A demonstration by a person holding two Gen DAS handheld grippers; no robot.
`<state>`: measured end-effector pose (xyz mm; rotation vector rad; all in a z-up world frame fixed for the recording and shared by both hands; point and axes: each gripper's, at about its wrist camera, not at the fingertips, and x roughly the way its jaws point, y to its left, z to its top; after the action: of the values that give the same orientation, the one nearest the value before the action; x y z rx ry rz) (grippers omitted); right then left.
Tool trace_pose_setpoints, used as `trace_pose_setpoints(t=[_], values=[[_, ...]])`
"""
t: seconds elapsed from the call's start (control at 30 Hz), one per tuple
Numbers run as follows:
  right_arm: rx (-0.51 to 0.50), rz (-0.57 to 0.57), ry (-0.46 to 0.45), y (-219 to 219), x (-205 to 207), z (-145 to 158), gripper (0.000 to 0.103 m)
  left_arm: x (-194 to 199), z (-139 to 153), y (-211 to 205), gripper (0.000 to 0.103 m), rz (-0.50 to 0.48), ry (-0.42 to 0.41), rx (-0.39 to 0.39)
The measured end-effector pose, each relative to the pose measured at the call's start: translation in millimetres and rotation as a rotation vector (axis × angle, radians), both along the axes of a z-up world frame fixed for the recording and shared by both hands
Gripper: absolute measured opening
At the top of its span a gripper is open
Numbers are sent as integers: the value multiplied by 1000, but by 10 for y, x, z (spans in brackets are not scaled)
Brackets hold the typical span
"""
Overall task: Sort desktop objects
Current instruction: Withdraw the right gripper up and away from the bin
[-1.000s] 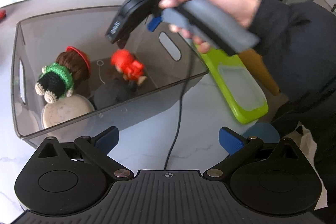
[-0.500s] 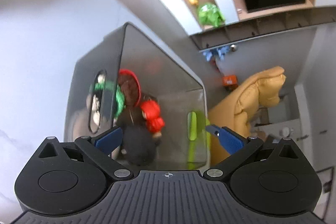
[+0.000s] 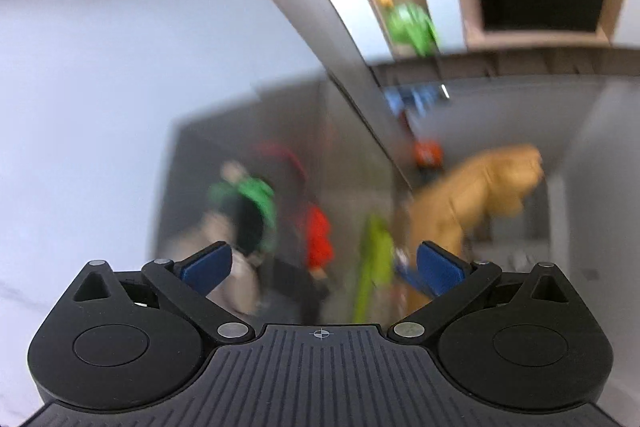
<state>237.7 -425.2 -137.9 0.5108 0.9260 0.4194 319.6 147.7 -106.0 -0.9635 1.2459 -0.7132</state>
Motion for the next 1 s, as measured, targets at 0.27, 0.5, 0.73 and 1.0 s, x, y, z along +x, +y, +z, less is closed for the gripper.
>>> trace_pose_setpoints(t=[0.27, 0.5, 0.73, 1.0], values=[[33, 48, 13, 113, 216, -155, 53, 174, 107, -294, 101, 14, 32, 146], [-3, -2, -3, 149, 102, -163, 19, 28, 289, -480, 77, -22, 5, 336], [-91, 12, 17, 251, -370, -112, 20, -500, 563, -618, 77, -72, -75, 502], [-131, 39, 24, 203, -1254, -118, 20, -1165, 609, -647, 78, -165, -63, 509]])
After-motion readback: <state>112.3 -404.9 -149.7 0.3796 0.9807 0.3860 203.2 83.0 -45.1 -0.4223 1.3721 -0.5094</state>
